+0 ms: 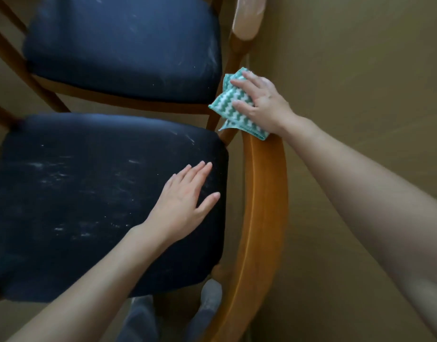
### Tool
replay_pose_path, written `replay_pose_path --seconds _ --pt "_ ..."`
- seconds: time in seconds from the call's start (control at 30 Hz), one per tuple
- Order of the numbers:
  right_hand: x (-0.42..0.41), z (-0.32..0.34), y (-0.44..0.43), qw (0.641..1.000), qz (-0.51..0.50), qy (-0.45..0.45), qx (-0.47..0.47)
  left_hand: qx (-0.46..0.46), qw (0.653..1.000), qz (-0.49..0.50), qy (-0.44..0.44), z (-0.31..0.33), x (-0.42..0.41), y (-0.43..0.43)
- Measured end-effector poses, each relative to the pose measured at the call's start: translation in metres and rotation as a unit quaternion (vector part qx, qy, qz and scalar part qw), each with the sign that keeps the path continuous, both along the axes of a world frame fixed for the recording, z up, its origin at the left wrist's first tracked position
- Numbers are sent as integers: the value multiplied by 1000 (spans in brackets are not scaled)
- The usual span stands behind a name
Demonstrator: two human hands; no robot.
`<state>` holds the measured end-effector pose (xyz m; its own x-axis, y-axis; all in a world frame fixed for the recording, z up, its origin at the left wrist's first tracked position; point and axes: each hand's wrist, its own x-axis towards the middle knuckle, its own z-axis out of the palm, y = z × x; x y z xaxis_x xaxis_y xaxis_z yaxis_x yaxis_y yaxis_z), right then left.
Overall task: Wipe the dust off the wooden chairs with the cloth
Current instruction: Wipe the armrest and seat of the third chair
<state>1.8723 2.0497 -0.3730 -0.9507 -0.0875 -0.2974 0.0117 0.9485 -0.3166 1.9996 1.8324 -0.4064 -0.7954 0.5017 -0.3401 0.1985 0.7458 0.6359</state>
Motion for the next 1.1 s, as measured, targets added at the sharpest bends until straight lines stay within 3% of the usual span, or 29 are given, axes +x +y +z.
replay_pose_path --seconds 0.1,0.2,0.3,0.37,0.47,0.53,0.7,0.8,1.0,1.1 --pt "23 -4 6 991 -80 27 -106 26 999 16 30 9 -8 10" --pt "70 -16 19 952 -160 42 -256 41 997 8 65 21 -8 26" --pt "136 -26 20 848 -258 34 -461 54 995 13 87 28 -3 48" --pt "185 -26 12 772 -324 3 -548 51 993 26 100 29 0 62" --pt "248 -22 -6 713 -379 -16 -589 47 991 25 121 29 5 83" --pt "276 -18 -20 696 -393 -22 -600 30 990 9 136 27 8 97" --pt "277 -30 -17 620 -404 -36 -672 -18 989 36 143 14 15 115" --pt "240 -43 3 640 -384 -13 -665 -14 985 60 162 4 20 119" --pt "172 -48 39 721 -271 8 -638 5 988 63 143 2 19 119" --pt "160 -48 44 731 -237 7 -640 7 992 48 117 4 15 117"
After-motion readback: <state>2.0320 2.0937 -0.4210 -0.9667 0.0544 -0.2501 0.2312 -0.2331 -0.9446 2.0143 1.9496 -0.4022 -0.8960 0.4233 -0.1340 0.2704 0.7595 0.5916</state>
